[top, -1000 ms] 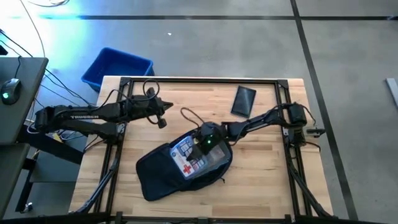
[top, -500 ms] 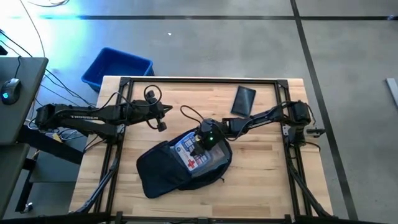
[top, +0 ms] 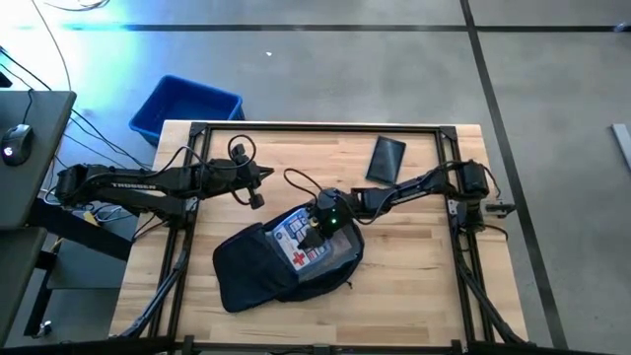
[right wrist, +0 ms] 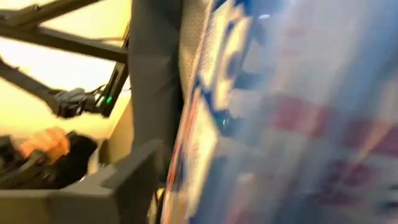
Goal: Unpack backpack
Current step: Put the blue first aid kit in the black backpack
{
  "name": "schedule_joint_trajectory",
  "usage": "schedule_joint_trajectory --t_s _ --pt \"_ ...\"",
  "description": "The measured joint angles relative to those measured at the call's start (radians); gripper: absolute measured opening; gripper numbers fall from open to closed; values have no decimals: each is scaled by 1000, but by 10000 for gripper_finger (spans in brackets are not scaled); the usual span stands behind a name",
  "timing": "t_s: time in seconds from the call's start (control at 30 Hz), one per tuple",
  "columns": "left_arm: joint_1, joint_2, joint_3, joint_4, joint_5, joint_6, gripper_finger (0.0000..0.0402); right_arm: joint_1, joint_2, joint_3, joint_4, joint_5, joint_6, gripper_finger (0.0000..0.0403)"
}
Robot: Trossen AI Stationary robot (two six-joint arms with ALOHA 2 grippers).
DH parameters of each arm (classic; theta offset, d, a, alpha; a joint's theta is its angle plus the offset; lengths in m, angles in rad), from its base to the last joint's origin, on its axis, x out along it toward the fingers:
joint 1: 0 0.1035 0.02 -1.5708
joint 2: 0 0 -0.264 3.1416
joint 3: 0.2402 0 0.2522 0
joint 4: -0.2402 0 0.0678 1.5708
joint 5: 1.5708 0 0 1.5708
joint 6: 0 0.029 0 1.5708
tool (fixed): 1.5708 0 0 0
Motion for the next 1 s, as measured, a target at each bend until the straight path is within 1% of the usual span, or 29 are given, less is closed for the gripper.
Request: schedule_joint_trajectory --t_s 0.07,0.13,0.2,0.27,0.37,0.43,0.53,0.63,0.73,0.87,0.93,1.0 --pt "0 0 0 0 0 0 0 -7 -1 0 6 -30 2 340" --pt "-1 0 0 0 0 -9 0 -8 -11 0 -3 -33 -8 369" --pt "-1 0 0 -1 3 -18 0 -8 -27 0 -17 -29 -24 388" --pt "-1 0 0 -2 21 -19 0 -8 -50 0 -72 -23 -48 395" --pt "-1 0 0 -2 44 -27 0 -8 -102 0 -230 32 -112 390" --pt "-2 0 0 -2 45 -34 0 -7 -146 0 -361 94 -158 383" --pt "-6 0 0 -2 45 -34 0 -4 -204 0 -531 215 -229 375" --pt "-15 0 0 -1 45 -34 0 6 -255 0 -611 325 -262 367" --pt "-21 0 1 -2 45 -35 0 11 -273 1 -630 364 -261 355" --pt "-38 6 2 -32 63 -83 0 24 -234 1 -618 380 -222 333" --pt "-52 22 2 -56 65 -114 0 31 -197 1 -576 357 -210 323" --pt "-67 46 1 -75 56 -139 0 38 -164 0 -481 306 -218 315"
